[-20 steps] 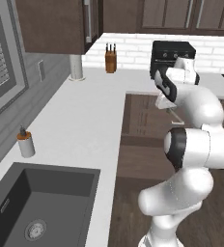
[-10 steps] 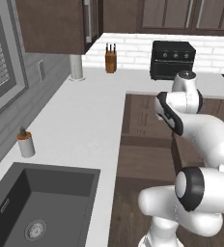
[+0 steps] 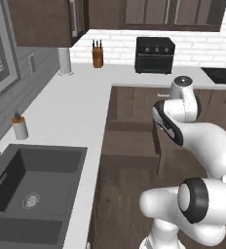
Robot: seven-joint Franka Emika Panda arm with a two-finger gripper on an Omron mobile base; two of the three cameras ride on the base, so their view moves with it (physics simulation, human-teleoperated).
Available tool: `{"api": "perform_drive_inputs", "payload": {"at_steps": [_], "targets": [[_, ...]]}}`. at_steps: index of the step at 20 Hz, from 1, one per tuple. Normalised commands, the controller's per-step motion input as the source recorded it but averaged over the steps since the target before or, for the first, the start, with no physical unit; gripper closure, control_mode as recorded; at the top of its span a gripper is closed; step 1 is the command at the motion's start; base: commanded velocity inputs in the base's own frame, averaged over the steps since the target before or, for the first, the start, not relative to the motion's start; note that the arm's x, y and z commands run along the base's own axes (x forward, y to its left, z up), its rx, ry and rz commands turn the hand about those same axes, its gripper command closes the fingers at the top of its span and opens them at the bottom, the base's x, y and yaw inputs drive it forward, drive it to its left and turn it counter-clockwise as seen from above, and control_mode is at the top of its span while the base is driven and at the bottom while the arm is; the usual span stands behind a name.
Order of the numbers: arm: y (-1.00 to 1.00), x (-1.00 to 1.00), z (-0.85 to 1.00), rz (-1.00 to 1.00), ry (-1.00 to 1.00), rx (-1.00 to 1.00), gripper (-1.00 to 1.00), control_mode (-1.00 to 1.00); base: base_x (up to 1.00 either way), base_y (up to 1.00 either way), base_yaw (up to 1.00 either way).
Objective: Take a straw from the drawer in front and place it inside the glass cup on the dining counter.
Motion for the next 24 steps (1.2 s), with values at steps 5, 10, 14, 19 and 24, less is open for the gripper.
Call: {"api": "perform_drive_inputs", "payload": {"at_steps": [5, 10, 14, 19, 24], "targets": [[0.00, 0.00, 0.00, 0.00, 0.00, 0.00, 1.00, 1.00, -0.63, -0.95, -0.28], [0.00, 0.00, 0.00, 0.00, 0.00, 0.00, 1.00, 1.00, 0.01, -1.00, -0.50], [0.00, 0.00, 0.00, 0.00, 0.00, 0.00, 1.00, 1.00, 0.14, -0.98, -0.59], [0.00, 0.00, 0.00, 0.00, 0.00, 0.00, 1.00, 1.00, 0.11, -0.75, -0.64], [0.00, 0.00, 0.00, 0.00, 0.00, 0.00, 1.00, 1.00, -0.07, -0.26, -0.64]]}}
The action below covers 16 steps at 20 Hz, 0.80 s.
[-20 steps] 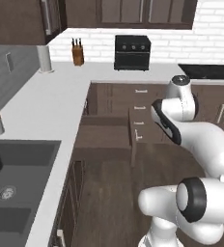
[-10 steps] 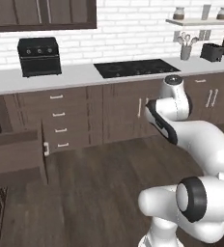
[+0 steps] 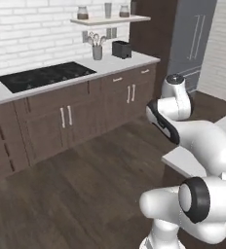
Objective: Take a straw from the drawer in front and place it inside the glass cup on the dining counter.
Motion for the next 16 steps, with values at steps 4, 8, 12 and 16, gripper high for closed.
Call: {"api": "perform_drive_inputs", "payload": {"at_steps": [4, 8, 12, 16], "targets": [[0.00, 0.00, 0.00, 0.00, 0.00, 0.00, 1.00, 1.00, -0.68, -0.17, -0.52], [0.00, 0.00, 0.00, 0.00, 0.00, 0.00, 1.00, 1.00, -0.98, -0.43, -0.44], [0.00, 0.00, 0.00, 0.00, 0.00, 0.00, 1.00, 1.00, -0.96, -0.58, -0.42], [0.00, 0.00, 0.00, 0.00, 0.00, 0.00, 1.00, 1.00, -1.00, -0.59, -0.38]]}}
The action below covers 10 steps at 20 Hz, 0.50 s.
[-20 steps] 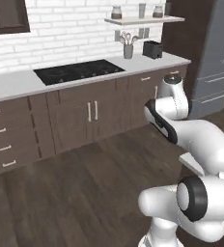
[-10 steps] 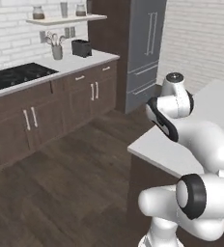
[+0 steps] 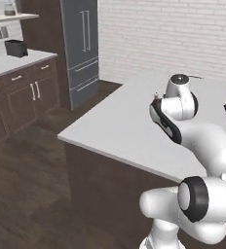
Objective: Take a straw from the drawer in front and place it inside the glass cup on the dining counter.
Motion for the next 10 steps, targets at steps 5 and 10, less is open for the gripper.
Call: {"api": "perform_drive_inputs", "payload": {"at_steps": [5, 10], "targets": [[0.00, 0.00, 0.00, 0.00, 0.00, 0.00, 1.00, 1.00, -1.00, -0.62, -0.37], [0.00, 0.00, 0.00, 0.00, 0.00, 0.00, 1.00, 1.00, -0.97, -0.72, -0.36]]}}
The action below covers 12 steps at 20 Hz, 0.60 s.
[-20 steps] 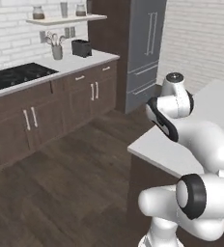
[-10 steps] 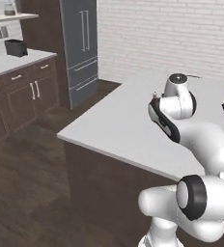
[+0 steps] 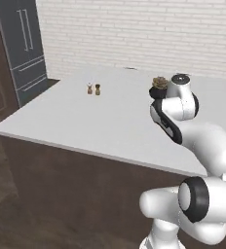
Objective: Take a straw from the drawer in front and place it inside the glass cup on the dining counter.
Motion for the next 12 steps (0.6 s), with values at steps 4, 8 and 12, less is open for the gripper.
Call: {"api": "perform_drive_inputs", "payload": {"at_steps": [4, 8, 12], "targets": [[0.00, 0.00, 0.00, 0.00, 0.00, 0.00, 1.00, 1.00, -0.81, -0.91, -0.33], [0.00, 0.00, 0.00, 0.00, 0.00, 0.00, 1.00, 1.00, -0.60, -1.00, -0.30], [0.00, 0.00, 0.00, 0.00, 0.00, 0.00, 1.00, 1.00, -0.40, -1.00, -0.25]]}}
